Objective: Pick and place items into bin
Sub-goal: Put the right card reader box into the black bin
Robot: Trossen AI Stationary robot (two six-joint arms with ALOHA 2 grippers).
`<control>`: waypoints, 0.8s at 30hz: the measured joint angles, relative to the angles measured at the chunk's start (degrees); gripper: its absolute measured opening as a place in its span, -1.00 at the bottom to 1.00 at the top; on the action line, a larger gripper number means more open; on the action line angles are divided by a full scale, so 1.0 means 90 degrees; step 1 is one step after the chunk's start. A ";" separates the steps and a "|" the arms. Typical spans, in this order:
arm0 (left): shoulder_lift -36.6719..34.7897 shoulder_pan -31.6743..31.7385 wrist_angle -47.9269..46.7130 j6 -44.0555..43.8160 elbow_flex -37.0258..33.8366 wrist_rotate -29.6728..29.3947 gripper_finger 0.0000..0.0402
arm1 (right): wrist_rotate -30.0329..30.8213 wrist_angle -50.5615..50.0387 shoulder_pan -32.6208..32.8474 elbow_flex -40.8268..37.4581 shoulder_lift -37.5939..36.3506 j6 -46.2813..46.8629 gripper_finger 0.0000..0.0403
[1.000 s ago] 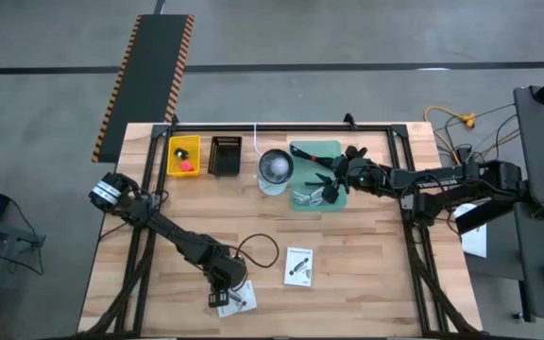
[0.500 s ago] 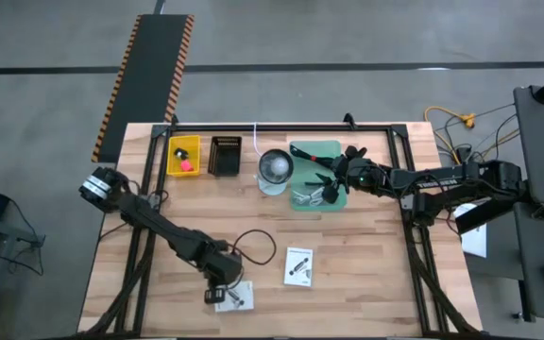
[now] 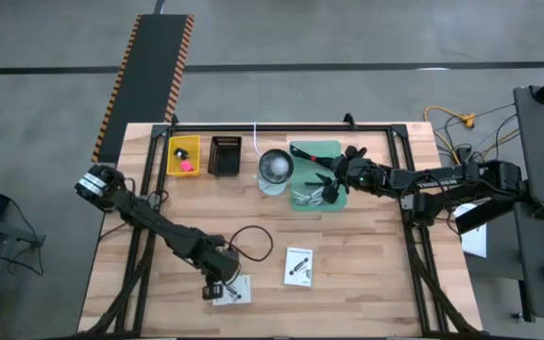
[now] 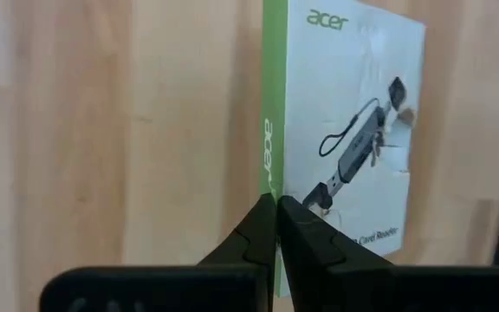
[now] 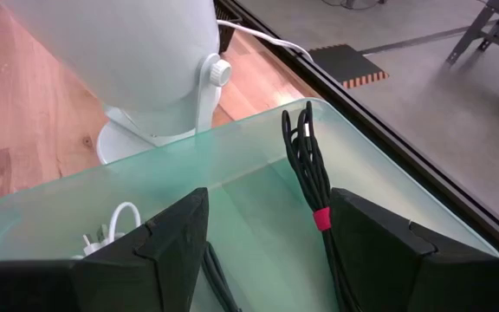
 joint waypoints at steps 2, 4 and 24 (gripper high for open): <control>-0.0005 0.0020 -0.0119 -0.0030 -0.0002 -0.0176 -1.00 | 0.0002 0.0000 0.0000 0.0000 0.0000 0.0000 0.12; -0.0009 0.0070 -0.0331 -0.0290 -0.0015 -0.0368 -1.00 | -0.0001 0.0000 0.0002 0.0000 0.0000 0.0000 0.12; -0.0107 0.0321 -0.0611 -0.0368 -0.0236 -0.0435 -1.00 | 0.0001 0.0000 0.0001 0.0000 -0.0007 0.0000 0.12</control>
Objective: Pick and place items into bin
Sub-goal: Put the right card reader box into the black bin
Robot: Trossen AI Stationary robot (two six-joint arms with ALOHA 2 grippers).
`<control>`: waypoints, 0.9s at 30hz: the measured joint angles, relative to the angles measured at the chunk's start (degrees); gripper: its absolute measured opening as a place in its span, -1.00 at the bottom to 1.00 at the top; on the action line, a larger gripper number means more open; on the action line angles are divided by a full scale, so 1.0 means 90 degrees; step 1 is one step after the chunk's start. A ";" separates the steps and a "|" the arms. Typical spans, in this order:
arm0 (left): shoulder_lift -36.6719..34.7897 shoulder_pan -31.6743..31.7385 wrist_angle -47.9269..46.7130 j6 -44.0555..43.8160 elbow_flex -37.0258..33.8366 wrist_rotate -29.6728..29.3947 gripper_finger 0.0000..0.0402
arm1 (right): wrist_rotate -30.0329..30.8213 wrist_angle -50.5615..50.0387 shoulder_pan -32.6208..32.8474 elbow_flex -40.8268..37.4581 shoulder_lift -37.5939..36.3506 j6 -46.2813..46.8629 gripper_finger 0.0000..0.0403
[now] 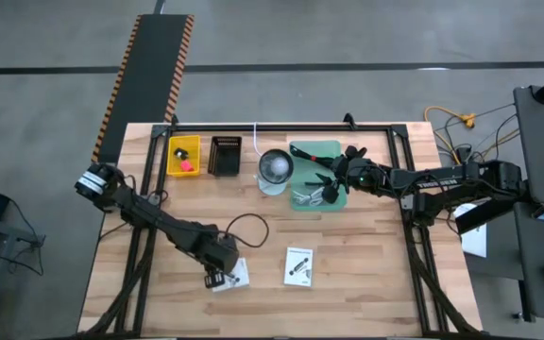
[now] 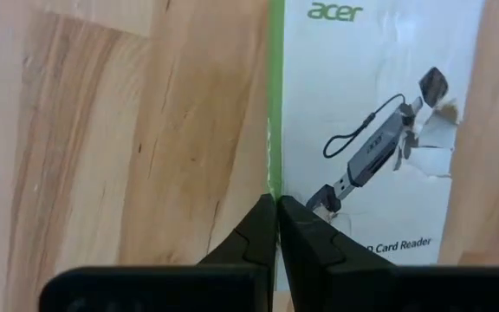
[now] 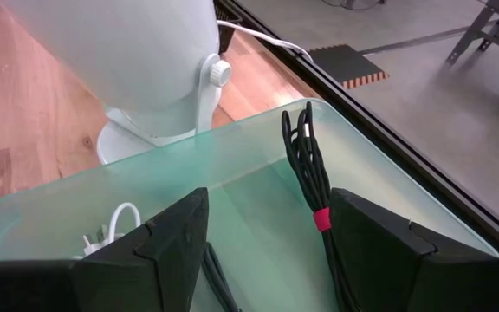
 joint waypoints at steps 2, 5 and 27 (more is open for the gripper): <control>-0.0052 0.0022 0.0011 0.0090 0.0000 -0.0001 -0.99 | -0.0001 0.0000 -0.0001 0.0000 0.0000 0.0000 0.12; -0.0127 0.0058 0.0009 0.0099 0.0000 -0.0010 -0.90 | -0.0001 0.0002 0.0000 0.0000 0.0000 0.0000 0.12; -0.0158 0.0053 0.0563 0.0364 -0.0376 -0.0063 -0.17 | -0.0001 0.0000 0.0000 0.0000 0.0000 0.0000 0.12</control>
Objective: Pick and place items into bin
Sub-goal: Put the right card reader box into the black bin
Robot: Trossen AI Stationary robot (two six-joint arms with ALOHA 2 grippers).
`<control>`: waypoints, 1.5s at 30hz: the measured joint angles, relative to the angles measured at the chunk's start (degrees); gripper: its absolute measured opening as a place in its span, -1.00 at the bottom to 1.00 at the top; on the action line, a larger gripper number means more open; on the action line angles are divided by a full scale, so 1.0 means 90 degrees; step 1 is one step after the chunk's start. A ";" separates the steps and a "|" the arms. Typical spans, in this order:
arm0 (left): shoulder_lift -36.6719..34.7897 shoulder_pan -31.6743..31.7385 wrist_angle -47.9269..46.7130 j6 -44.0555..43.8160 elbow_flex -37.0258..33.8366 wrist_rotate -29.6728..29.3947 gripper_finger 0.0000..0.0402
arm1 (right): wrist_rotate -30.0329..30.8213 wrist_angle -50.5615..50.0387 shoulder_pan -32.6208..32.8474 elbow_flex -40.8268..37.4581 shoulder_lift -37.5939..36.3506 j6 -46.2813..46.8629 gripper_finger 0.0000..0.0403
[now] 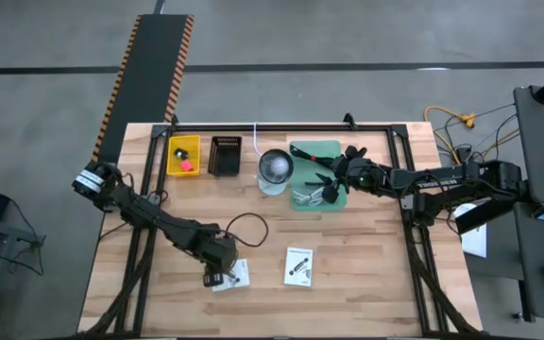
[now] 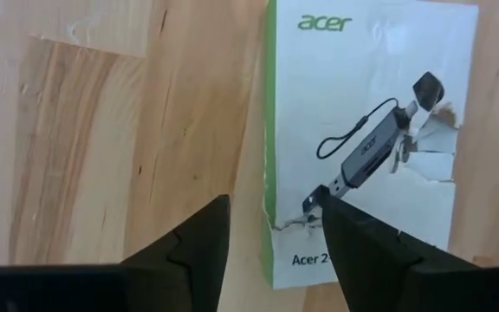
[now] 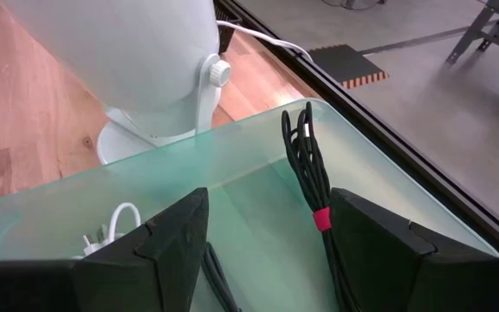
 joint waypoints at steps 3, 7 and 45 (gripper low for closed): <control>0.0034 0.0000 0.0014 0.0001 -0.0002 -0.0007 -0.17 | 0.0000 0.0000 -0.0001 0.0000 0.0000 0.0000 0.12; 0.0261 -0.0012 0.0030 0.0024 0.0000 0.0046 -0.17 | 0.0000 0.0000 0.0001 0.0000 0.0000 0.0000 0.12; 0.0620 0.0163 -0.0249 0.0508 0.0142 0.0803 -0.71 | 0.0000 -0.0024 -0.0001 0.0000 0.0002 0.0000 0.12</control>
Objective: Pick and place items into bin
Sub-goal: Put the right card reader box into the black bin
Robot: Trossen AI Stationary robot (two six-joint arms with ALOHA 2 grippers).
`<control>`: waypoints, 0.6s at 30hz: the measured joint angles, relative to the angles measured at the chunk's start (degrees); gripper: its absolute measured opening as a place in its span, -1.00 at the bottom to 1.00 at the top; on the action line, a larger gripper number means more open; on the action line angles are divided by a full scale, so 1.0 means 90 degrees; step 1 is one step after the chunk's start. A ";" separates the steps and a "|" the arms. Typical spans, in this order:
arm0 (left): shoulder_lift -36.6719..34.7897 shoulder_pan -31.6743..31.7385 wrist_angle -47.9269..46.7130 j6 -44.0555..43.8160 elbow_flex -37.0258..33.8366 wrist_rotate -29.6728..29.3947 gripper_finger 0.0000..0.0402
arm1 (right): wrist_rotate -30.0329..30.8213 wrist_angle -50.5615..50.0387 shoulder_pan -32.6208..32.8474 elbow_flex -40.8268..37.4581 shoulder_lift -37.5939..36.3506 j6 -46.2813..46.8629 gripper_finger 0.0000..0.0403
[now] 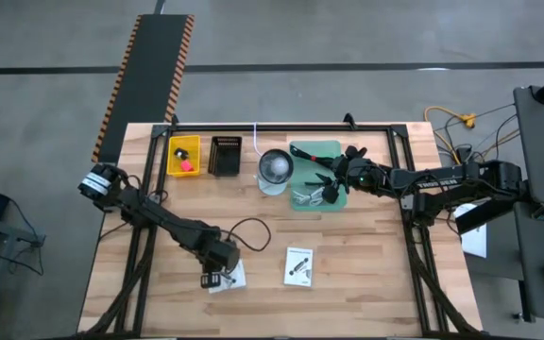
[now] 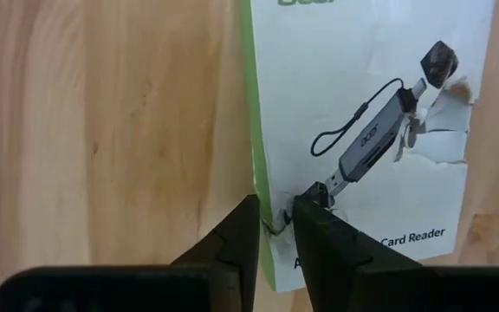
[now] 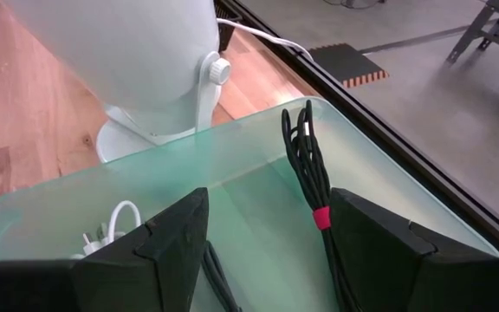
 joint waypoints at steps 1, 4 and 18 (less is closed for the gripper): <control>0.0096 0.0006 0.0132 0.0004 -0.0041 0.0028 -0.71 | 0.0000 0.0000 0.0000 0.0000 0.0000 0.0000 0.12; 0.0368 0.0022 0.0208 0.0005 -0.0061 0.0105 -0.71 | 0.0000 -0.0002 0.0000 0.0000 0.0000 0.0000 0.12; 0.0199 0.0066 0.0232 0.0320 -0.0076 0.0273 -0.99 | 0.0000 0.0000 0.0000 0.0000 0.0005 0.0000 0.12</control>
